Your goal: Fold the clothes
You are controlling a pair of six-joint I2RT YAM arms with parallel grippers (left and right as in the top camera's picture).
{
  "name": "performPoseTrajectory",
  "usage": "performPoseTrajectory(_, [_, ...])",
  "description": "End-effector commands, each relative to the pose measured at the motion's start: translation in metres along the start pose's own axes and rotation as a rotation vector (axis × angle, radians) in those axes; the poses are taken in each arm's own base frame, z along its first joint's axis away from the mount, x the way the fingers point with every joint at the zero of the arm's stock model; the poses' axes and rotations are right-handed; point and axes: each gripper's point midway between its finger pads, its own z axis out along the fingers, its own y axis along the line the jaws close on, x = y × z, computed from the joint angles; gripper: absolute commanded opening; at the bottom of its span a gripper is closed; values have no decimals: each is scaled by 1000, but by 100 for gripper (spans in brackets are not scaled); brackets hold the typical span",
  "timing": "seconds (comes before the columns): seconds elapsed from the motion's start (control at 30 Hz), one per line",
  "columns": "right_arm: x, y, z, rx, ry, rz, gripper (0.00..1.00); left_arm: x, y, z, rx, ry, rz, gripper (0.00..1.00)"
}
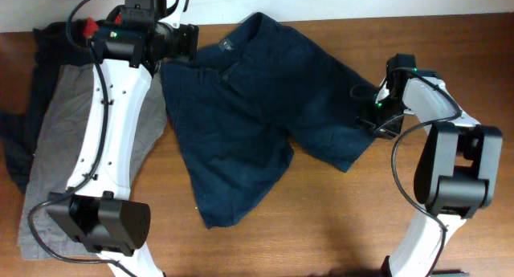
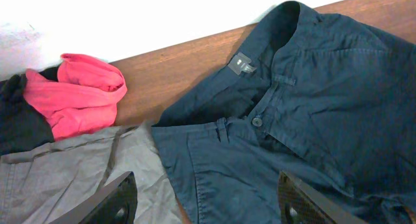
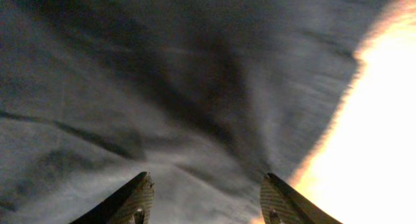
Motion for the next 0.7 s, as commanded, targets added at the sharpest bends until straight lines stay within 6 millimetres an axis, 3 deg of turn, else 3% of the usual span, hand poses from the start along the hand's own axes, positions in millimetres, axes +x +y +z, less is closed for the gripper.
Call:
performPoseTrajectory(0.0, [-15, -10, -42, 65, -124, 100, 58, -4, 0, -4, -6, -12, 2, 69])
performPoseTrajectory(0.3, [6, -10, -16, 86, -75, 113, 53, -4, 1, -4, -6, -12, 2, 69])
performPoseTrajectory(0.5, [16, -21, 3, 113, -64, 141, 50, -2, 0, -4, -5, -4, 3, 69])
performPoseTrajectory(0.67, [15, -24, 19, 99, -97, 150, 39, 0, 0, -4, -5, 3, 3, 69])
